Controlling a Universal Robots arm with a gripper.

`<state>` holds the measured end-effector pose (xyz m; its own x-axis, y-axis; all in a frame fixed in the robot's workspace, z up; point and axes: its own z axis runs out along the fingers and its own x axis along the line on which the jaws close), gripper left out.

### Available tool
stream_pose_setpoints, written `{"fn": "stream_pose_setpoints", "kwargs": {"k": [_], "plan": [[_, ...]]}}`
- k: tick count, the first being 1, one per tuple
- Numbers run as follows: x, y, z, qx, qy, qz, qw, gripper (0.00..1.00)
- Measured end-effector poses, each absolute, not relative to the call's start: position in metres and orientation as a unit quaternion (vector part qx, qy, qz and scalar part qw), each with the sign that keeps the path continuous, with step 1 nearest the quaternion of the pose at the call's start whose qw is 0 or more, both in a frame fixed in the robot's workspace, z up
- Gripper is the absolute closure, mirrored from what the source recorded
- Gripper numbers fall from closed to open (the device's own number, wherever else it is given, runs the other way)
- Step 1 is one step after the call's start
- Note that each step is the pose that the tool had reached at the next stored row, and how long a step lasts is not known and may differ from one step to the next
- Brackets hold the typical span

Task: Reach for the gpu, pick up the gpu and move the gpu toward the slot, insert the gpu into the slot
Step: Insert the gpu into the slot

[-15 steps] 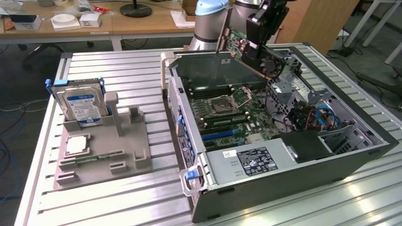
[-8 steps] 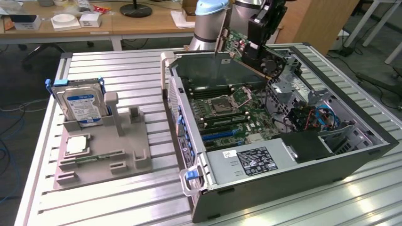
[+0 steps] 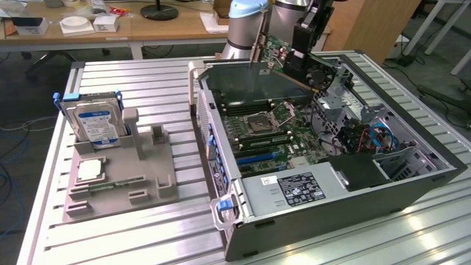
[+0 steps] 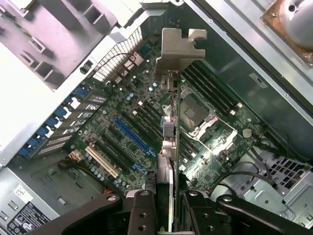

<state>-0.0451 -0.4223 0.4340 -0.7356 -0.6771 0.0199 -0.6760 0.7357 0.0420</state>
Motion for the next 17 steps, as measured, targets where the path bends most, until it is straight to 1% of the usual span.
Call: {"fn": "stream_pose_setpoints", "kwargs": {"k": [17], "plan": [[-0.0451,-0.4229,0.434,0.439,-0.898,-0.014,0.018,0.74]]}}
